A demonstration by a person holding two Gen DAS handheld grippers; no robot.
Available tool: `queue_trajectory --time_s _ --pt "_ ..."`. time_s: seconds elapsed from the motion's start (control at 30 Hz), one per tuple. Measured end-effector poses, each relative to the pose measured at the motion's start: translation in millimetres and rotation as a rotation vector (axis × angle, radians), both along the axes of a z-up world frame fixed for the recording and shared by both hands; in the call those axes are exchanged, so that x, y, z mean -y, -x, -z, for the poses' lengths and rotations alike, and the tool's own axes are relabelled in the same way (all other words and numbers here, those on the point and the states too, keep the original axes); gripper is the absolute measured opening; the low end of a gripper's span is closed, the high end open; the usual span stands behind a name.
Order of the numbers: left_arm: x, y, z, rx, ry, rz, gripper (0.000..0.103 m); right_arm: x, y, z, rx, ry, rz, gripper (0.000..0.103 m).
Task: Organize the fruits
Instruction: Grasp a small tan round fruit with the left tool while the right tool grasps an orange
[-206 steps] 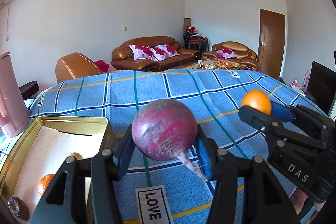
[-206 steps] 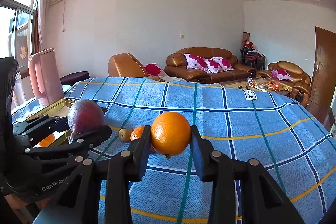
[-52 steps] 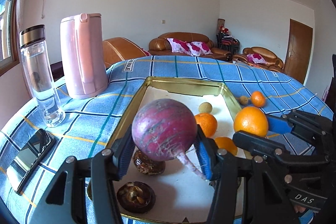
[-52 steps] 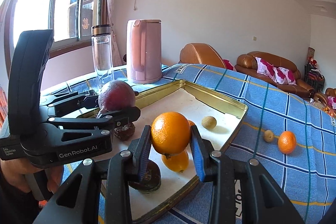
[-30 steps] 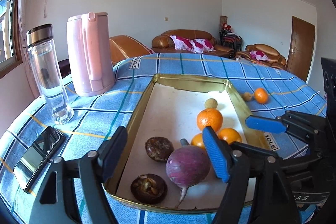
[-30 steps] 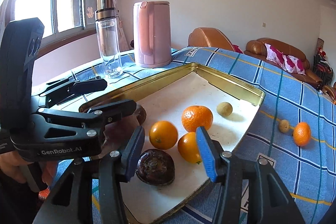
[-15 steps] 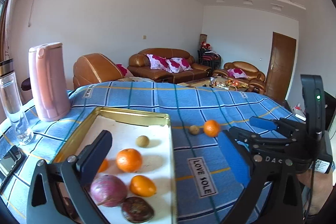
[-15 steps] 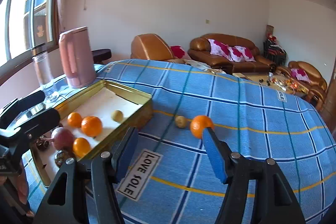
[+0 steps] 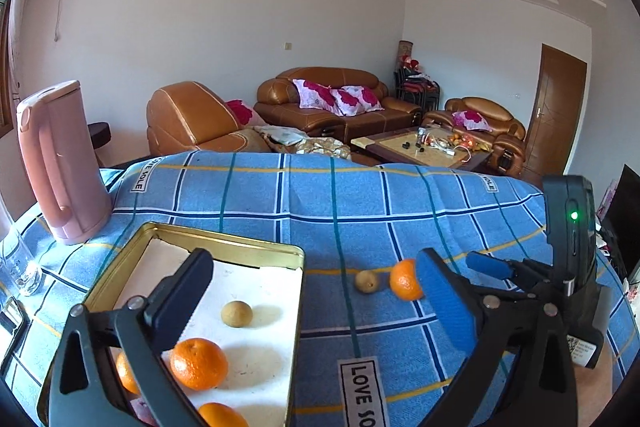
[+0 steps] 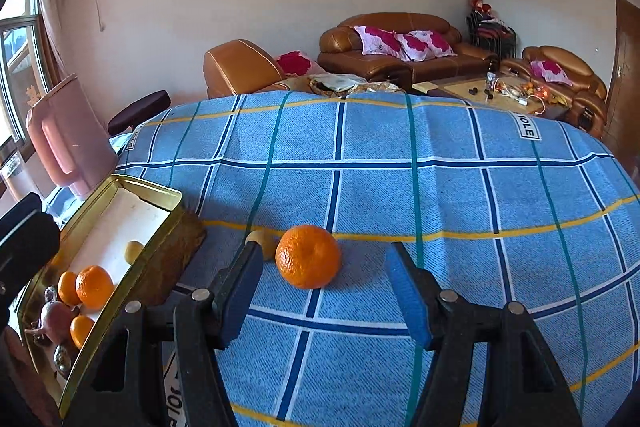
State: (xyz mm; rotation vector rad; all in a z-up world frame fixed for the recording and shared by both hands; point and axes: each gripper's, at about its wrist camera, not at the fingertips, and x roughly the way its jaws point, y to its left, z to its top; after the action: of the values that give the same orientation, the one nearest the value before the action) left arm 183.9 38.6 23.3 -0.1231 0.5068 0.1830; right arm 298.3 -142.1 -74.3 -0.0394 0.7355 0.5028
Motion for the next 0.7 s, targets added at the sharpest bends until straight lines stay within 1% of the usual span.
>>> queue_trajectory --time_s 0.13,0.23,0.27,0.3,0.4,0.5,0.57,0.6,0.63,0.67,0.7 --pt "-12.5 -14.3 4.6 -0.04 0.017 -0.017 0.103 -14.8 -17.8 15.9 -0.043 0.017 -0.008 0.065" --pt "-15.9 -25.4 9.0 -0.08 0.029 -0.013 0.103 -22.1 -29.5 30.5 -0.114 0.011 -0.042 0.064" --pt "-15.7 -28.5 10.0 -0.091 0.038 -0.003 0.103 -22.5 -30.6 34.8 -0.127 0.018 -0.05 0.056" --pt "-14.7 -31.3 10.3 -0.098 0.039 0.005 0.103 -22.8 -30.5 37.6 -0.131 0.023 -0.06 0.05" --pt "-3.6 -40.3 10.2 -0.12 0.018 0.035 0.102 -12.2 -28.5 36.2 -0.119 0.01 -0.054 0.05" --pt "9.7 -56.2 13.0 -0.172 0.002 0.082 0.096 11.1 -30.9 29.0 -0.075 0.034 0.006 0.05" --pt "19.2 -69.8 18.3 -0.217 -0.006 0.119 0.085 34.6 -35.1 24.6 -0.07 0.009 0.059 0.05" --pt "23.7 -77.4 22.5 -0.245 -0.011 0.131 0.082 45.0 -36.4 23.4 -0.067 0.0 0.081 0.05" --pt "27.5 -85.2 27.7 -0.277 -0.017 0.141 0.073 51.7 -38.1 22.4 -0.062 -0.003 0.1 0.05" --pt "30.9 -92.9 33.0 -0.308 -0.016 0.154 0.067 58.2 -38.0 22.1 -0.06 -0.007 0.112 0.05" --pt "33.8 -98.4 37.8 -0.334 -0.012 0.166 0.066 62.4 -38.2 22.3 -0.061 -0.014 0.116 0.05"
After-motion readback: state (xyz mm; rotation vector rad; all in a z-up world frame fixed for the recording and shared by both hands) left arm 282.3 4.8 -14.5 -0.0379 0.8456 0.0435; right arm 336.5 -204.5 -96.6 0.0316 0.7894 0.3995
